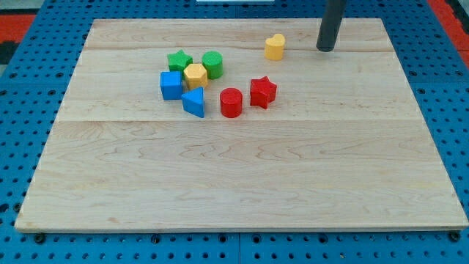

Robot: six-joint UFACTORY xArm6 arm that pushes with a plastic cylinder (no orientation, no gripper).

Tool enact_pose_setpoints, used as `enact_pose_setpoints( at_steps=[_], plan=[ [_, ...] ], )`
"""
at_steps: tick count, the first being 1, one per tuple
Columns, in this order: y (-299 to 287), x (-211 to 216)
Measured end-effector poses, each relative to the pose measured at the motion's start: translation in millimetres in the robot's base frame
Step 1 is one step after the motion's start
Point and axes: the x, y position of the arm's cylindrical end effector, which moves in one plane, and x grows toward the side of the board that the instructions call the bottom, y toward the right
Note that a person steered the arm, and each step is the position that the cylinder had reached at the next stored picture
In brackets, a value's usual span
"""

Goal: Push the heart to the top of the red star

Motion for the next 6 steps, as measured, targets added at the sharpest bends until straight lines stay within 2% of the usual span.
enact_pose_setpoints(
  at_steps=[1,2,4,5,6],
  plan=[
    [-9.4,-31.8],
    [-17.5,-35.8],
    [-75.3,-7.7],
    [-78.2,-30.2],
    [-108.5,-7.6]
  ],
)
